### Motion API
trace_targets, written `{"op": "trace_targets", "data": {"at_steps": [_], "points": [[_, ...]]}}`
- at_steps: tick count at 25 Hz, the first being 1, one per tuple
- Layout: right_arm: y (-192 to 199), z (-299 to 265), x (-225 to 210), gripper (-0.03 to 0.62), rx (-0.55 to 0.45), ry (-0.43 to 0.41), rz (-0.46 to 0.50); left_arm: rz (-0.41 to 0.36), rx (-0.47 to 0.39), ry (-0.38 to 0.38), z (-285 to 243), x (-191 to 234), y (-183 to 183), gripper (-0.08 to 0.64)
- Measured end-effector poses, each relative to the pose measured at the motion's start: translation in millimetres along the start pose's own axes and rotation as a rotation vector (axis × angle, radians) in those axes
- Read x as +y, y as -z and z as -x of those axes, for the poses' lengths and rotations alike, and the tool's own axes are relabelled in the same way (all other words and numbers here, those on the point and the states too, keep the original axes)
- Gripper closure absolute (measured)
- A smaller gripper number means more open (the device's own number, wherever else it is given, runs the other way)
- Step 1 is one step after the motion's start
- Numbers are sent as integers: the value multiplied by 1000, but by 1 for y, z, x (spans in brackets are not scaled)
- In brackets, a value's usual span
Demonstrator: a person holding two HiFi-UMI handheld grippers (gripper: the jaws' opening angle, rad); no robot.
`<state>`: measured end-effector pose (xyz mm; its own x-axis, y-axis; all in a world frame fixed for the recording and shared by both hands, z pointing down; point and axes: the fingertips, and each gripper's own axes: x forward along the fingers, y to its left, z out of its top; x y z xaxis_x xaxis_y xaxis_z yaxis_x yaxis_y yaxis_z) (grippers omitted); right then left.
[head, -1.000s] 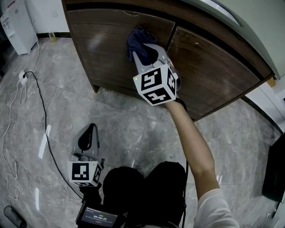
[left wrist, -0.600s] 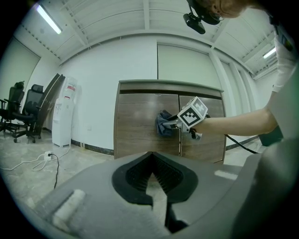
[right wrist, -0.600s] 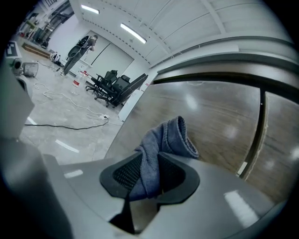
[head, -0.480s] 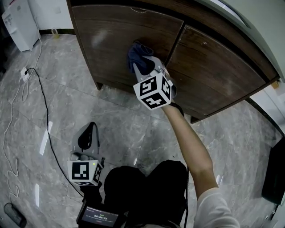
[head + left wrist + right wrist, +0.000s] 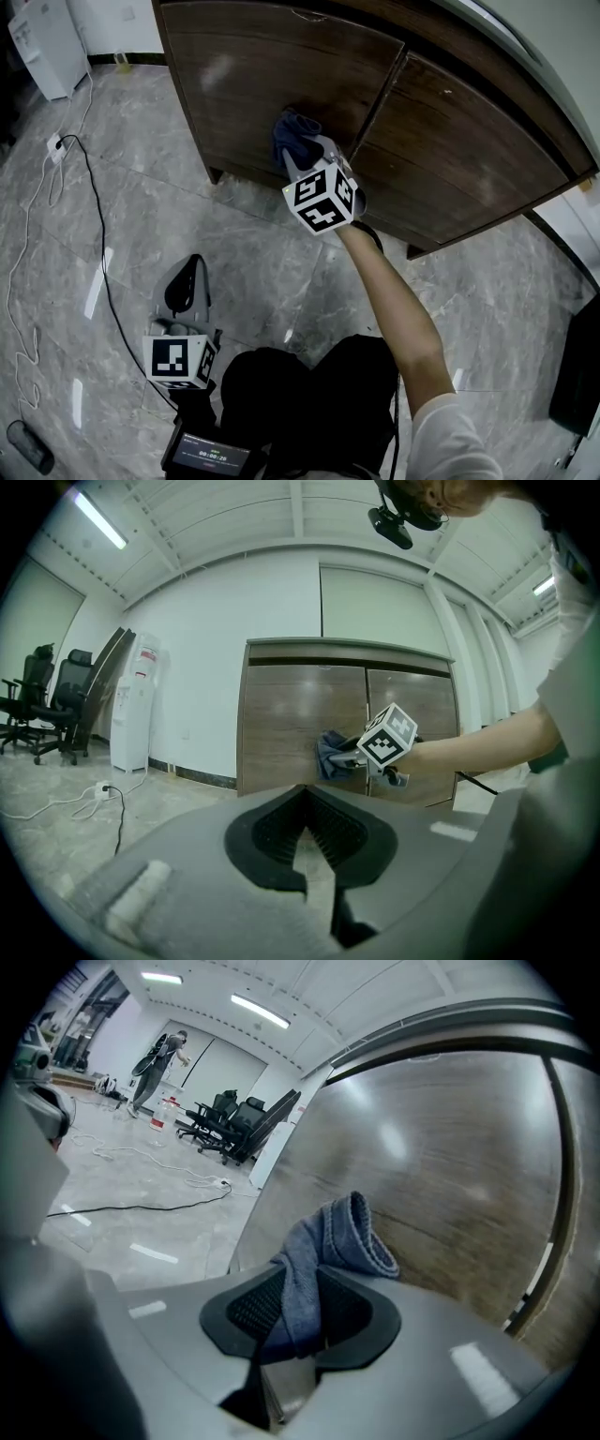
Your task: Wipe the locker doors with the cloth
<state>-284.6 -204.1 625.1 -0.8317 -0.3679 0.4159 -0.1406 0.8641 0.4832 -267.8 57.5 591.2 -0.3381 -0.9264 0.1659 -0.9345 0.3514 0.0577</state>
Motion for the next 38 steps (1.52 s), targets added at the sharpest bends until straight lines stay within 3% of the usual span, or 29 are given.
{"op": "trace_targets", "data": {"at_steps": [24,30,38], "points": [[71,-61,69,488,172,-146,-6,9,11,-44,8,23,3,557],[63,-60,68,488,157,-141,-16,6,13,-49,7,24,4,557],[15,-47,45,488,75,-103,3,5,11,-55,9,23,0,557]]}}
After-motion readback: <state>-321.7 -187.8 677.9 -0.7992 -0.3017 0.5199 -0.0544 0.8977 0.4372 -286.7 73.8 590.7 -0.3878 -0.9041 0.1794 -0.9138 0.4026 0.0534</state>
